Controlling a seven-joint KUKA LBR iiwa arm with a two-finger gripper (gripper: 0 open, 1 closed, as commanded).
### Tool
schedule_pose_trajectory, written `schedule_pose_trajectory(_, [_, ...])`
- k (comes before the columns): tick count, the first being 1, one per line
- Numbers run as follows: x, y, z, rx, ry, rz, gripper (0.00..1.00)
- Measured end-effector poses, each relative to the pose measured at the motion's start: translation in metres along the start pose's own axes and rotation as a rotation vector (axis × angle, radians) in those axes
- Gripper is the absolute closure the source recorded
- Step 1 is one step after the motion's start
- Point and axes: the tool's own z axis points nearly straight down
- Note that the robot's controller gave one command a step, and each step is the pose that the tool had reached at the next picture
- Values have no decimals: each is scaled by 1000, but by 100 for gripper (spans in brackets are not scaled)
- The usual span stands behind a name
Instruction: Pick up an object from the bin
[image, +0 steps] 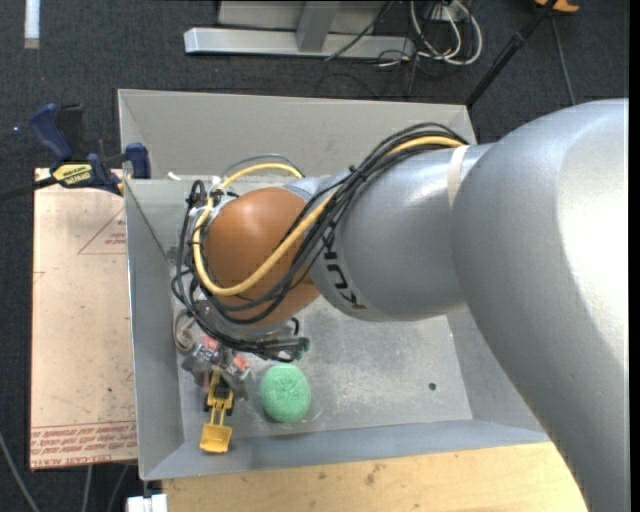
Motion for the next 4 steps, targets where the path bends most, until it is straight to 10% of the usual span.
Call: schedule_pose_trajectory(4, [-2, 0, -69, 5, -7, 1, 100])
